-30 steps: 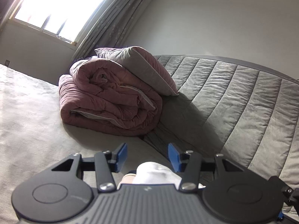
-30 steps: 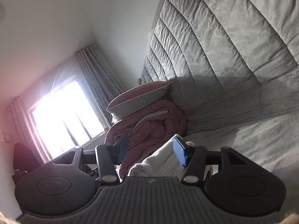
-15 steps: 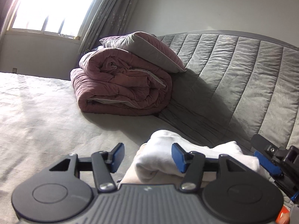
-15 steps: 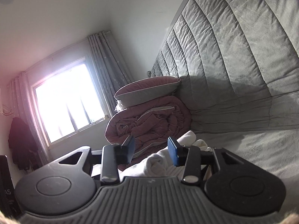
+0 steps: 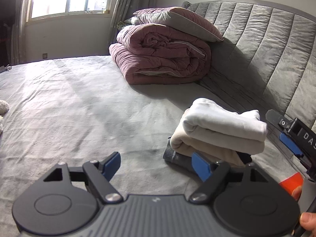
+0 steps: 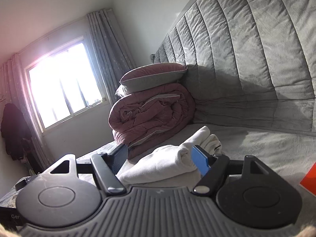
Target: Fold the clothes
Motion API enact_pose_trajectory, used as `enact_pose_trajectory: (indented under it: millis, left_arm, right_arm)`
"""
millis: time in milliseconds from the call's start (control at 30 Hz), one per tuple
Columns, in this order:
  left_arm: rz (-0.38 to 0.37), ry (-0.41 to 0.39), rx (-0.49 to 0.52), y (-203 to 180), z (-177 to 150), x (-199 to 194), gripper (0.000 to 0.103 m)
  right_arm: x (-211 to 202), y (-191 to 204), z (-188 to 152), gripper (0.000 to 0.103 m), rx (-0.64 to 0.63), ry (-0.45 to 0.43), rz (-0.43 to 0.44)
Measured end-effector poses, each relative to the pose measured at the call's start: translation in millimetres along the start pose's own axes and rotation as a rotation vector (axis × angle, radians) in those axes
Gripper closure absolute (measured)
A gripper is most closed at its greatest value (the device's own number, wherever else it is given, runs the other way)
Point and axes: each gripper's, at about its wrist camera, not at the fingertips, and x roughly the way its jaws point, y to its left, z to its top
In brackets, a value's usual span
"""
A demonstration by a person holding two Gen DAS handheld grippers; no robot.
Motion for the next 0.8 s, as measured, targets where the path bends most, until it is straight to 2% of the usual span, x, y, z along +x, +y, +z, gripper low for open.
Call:
enact_pose_trajectory:
  millis: [133,200,367,600,800]
  left_arm:
    - [0.04,0.027,-0.026,12,-10,-36,0.009]
    - [0.052,0.044,-0.025,16,-14,-50,0.003]
    - [0.068,0.09,-0.01,24,-29,-82,0.001]
    - [0.036,0.122,-0.025,28,-50,-106,0.001]
    - [0.046,0.152,0.002,27,-64,-117,0.001]
  right_arm:
    - [-23,18,8,0.005,-0.003,0.071,-0.002]
    - [-35,27,10,0.0,-0.02,0.087,0.009]
    - [-63,37,10,0.0,-0.036,0.149,-0.017]
    - [-86,38,-1,0.0,-0.016,0.231,-0.104]
    - [-102,42,-8,0.0,-0.033,0.275,-0.1]
